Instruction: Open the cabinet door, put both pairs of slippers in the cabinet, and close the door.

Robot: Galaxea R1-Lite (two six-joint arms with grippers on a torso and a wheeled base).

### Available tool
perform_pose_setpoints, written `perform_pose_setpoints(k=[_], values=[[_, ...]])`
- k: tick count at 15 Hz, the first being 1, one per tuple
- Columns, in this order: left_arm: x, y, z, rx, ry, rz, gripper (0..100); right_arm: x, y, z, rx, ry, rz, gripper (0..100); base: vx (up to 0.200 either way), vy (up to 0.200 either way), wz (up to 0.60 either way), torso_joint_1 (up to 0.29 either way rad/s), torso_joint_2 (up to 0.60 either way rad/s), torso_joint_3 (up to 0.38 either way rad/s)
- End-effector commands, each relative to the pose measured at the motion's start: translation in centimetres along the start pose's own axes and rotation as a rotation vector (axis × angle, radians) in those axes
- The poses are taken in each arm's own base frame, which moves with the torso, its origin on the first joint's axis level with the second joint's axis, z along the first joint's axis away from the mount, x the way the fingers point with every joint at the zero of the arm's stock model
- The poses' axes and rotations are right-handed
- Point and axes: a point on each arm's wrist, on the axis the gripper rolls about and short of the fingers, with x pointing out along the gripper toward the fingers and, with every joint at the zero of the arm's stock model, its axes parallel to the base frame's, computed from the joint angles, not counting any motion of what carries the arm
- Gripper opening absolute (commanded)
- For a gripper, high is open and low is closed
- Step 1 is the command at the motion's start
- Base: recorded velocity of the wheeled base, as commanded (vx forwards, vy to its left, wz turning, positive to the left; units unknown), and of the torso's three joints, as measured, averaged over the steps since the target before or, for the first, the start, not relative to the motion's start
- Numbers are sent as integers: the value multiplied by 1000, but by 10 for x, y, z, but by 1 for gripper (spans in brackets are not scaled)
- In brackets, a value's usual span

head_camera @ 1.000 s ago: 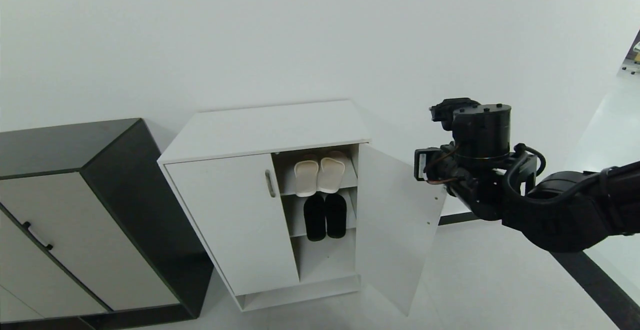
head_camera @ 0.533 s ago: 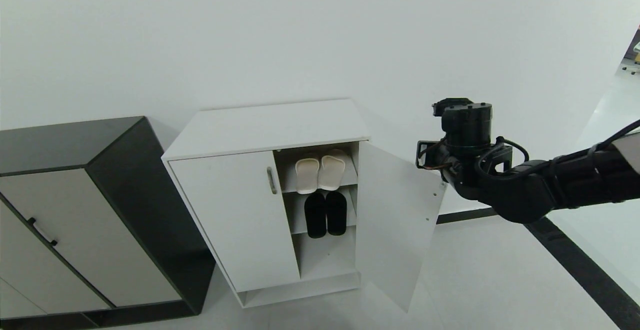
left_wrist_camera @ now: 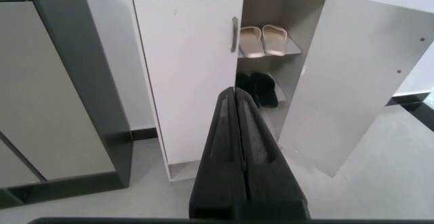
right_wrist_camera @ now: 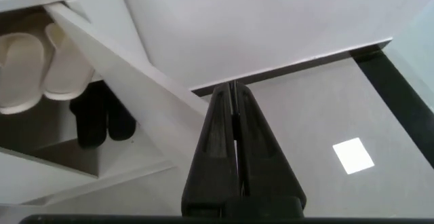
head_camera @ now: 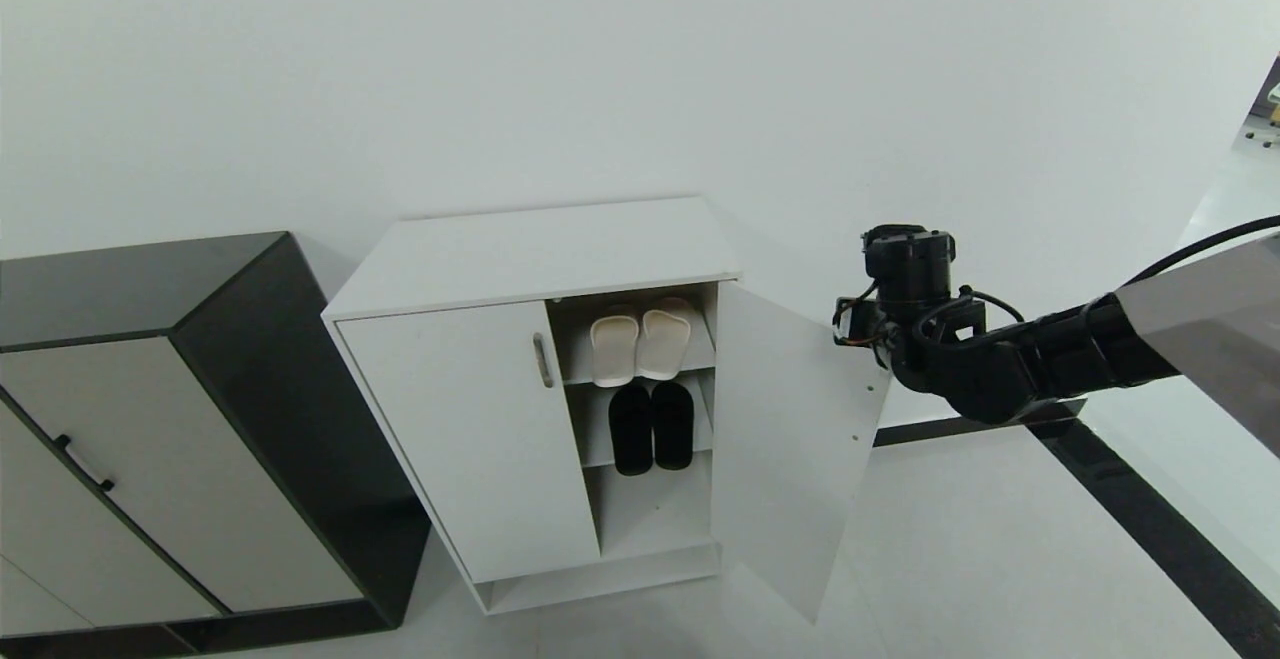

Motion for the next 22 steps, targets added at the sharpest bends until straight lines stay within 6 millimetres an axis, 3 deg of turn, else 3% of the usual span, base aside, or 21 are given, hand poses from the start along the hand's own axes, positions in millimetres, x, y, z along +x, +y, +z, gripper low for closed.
perform_pose_setpoints(k=[1,18,21,22], values=[[0,0,0,0,1,0,0,13,-1,-10,-7,17,-15,0,0,0,0,0,0,0],[0,0,0,0,1,0,0,23,-2,-28,-39,72,-29,0,0,0,0,0,0,0],[0,0,0,0,1,0,0,16,2,-30,-46,78,-14,0,0,0,0,0,0,0],[0,0,0,0,1,0,0,2,11,-29,-56,81,17,0,0,0,0,0,0,0]])
